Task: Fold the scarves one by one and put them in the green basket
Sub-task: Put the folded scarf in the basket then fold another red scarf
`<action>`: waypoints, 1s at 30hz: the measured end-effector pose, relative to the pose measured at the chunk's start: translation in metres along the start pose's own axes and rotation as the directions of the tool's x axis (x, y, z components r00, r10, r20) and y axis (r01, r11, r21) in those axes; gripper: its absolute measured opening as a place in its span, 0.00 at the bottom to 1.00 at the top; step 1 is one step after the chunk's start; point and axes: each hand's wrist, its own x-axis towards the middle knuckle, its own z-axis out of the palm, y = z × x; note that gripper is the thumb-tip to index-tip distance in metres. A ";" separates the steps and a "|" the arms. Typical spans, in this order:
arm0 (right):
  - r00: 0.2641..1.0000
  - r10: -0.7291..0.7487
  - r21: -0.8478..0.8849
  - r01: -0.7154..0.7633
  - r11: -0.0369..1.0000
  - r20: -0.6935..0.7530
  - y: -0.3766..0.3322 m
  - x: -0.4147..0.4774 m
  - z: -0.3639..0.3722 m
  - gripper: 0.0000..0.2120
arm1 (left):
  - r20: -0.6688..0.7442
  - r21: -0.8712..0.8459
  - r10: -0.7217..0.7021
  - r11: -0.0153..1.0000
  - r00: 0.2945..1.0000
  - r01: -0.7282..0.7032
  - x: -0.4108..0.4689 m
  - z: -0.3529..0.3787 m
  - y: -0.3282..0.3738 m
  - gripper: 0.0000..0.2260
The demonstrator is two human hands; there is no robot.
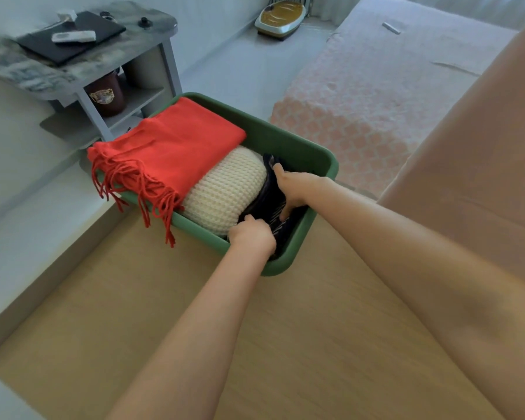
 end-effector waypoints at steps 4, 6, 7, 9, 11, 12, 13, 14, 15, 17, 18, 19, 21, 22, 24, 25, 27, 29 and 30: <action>0.999 0.001 0.158 0.007 0.987 -0.048 0.004 -0.006 -0.004 0.57 | 0.086 -0.033 -0.008 0.999 0.996 0.011 0.003 -0.001 -0.004 0.28; 0.984 -0.058 0.119 0.079 0.990 -0.170 0.008 -0.017 -0.006 0.49 | -0.033 -0.127 0.003 0.992 0.999 -0.007 -0.001 -0.001 -0.007 0.25; 0.968 -0.084 0.082 0.107 0.991 -0.238 0.011 -0.025 -0.008 0.44 | -0.117 -0.174 0.005 0.984 0.993 -0.025 -0.005 -0.003 -0.007 0.23; 0.934 -0.080 0.120 0.129 0.984 -0.349 0.021 -0.046 -0.014 0.35 | -0.279 -0.242 0.010 0.967 0.960 -0.081 -0.017 -0.008 -0.005 0.18; 0.892 -0.005 0.279 0.147 0.949 -0.452 0.034 -0.073 -0.013 0.28 | -0.405 -0.342 0.007 0.926 0.914 -0.158 -0.034 -0.015 -0.001 0.16; 0.864 0.046 0.366 0.163 0.916 -0.502 0.041 -0.090 -0.009 0.25 | -0.452 -0.394 0.003 0.897 0.892 -0.203 -0.043 -0.017 0.004 0.16; 0.840 0.094 0.450 0.188 0.873 -0.534 0.049 -0.108 -0.003 0.23 | -0.494 -0.436 0.003 0.865 0.869 -0.250 -0.054 -0.019 0.010 0.16; 0.829 0.134 0.529 0.214 0.821 -0.542 0.057 -0.129 0.006 0.21 | -0.527 -0.465 0.010 0.833 0.850 -0.298 -0.065 -0.020 0.018 0.15; 0.835 0.166 0.602 0.225 0.766 -0.524 0.064 -0.151 0.018 0.19 | -0.549 -0.489 0.026 0.800 0.835 -0.347 -0.077 -0.019 0.028 0.14; 0.865 0.211 0.705 0.206 0.679 -0.456 0.081 -0.199 0.051 0.16 | -0.566 -0.525 0.078 0.733 0.821 -0.432 -0.101 -0.012 0.055 0.13; 0.875 0.240 0.739 0.177 0.650 -0.421 0.090 -0.223 0.071 0.15 | -0.565 -0.531 0.114 0.708 0.817 -0.465 -0.111 -0.004 0.071 0.13; 0.881 0.277 0.771 0.140 0.621 -0.383 0.099 -0.247 0.092 0.15 | -0.557 -0.531 0.153 0.690 0.817 -0.491 -0.119 0.005 0.088 0.12; 0.885 0.362 0.834 0.051 0.549 -0.292 0.121 -0.292 0.136 0.15 | -0.505 -0.540 0.227 0.669 0.833 -0.510 -0.130 0.033 0.127 0.12; 0.877 0.411 0.854 -0.003 0.520 -0.247 0.132 -0.316 0.158 0.15 | -0.464 -0.551 0.269 0.658 0.844 -0.513 -0.135 0.049 0.147 0.12; 0.830 0.530 0.874 -0.118 0.472 -0.175 0.157 -0.363 0.200 0.13 | -0.388 -0.561 0.355 0.641 0.851 -0.523 -0.141 0.085 0.187 0.13; 0.797 0.586 0.878 -0.169 0.447 -0.145 0.170 -0.387 0.220 0.12 | -0.346 -0.557 0.392 0.645 0.852 -0.523 -0.145 0.104 0.208 0.13; 0.718 0.689 0.878 -0.260 0.402 -0.103 0.193 -0.427 0.259 0.11 | -0.284 -0.469 0.468 0.693 0.837 -0.547 -0.150 0.138 0.239 0.15; 0.599 0.797 0.875 -0.345 0.338 -0.072 0.218 -0.475 0.300 0.10 | -0.266 -0.329 0.539 0.728 0.799 -0.601 -0.162 0.172 0.278 0.17; 0.542 0.838 0.873 -0.379 0.308 -0.061 0.229 -0.498 0.318 0.10 | -0.248 -0.279 0.567 0.734 0.785 -0.619 -0.169 0.188 0.297 0.17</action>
